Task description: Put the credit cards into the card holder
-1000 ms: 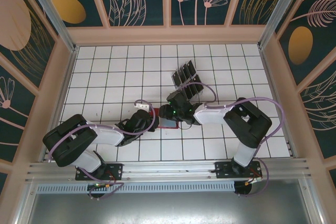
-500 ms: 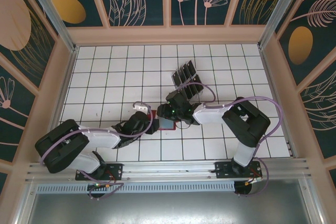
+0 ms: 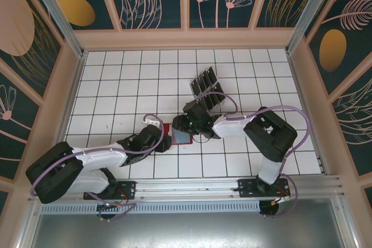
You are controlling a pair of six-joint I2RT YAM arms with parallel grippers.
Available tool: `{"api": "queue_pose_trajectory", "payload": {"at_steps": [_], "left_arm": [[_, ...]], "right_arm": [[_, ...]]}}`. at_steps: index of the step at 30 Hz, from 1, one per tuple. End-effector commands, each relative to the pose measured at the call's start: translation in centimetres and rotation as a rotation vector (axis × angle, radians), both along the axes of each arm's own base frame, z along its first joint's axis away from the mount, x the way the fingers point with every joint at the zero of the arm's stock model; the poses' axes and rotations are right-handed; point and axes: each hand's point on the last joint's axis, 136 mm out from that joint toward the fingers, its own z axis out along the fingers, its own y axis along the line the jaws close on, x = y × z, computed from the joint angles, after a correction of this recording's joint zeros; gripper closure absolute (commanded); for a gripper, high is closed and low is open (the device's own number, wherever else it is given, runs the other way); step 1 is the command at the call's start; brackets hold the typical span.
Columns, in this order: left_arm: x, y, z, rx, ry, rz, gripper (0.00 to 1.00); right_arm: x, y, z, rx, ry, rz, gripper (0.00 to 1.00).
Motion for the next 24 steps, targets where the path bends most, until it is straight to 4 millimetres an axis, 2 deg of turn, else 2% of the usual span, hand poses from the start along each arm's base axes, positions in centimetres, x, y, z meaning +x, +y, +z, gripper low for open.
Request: {"api": "queue_pose_trajectory", "payload": {"at_steps": [1,7,11,17,24], "left_arm": [[-0.8,0.7,-1.8,0.047,0.037,-0.01,0.4],[-1.0,0.5,-2.8,0.055,0.054,-0.021,0.54],[-1.0,0.4,-3.2,0.055,0.06,-0.024,0.58],[-1.0,0.4,-3.1,0.055,0.056,-0.028,0.58],[-0.6,1.3,-1.4,0.064,0.01,0.005,0.5]], "right_arm": [[-1.3,0.8,-1.1,-0.001,0.043,0.039,0.53],[-1.6,2.0,-0.6,0.015,0.041,0.068,0.53],[-1.8,2.7,-0.3,0.026,0.043,0.086,0.53],[-1.8,2.9,-0.9,0.012,0.052,0.083,0.53],[-1.9,2.1,-2.8,-0.029,0.083,0.056,0.53]]}}
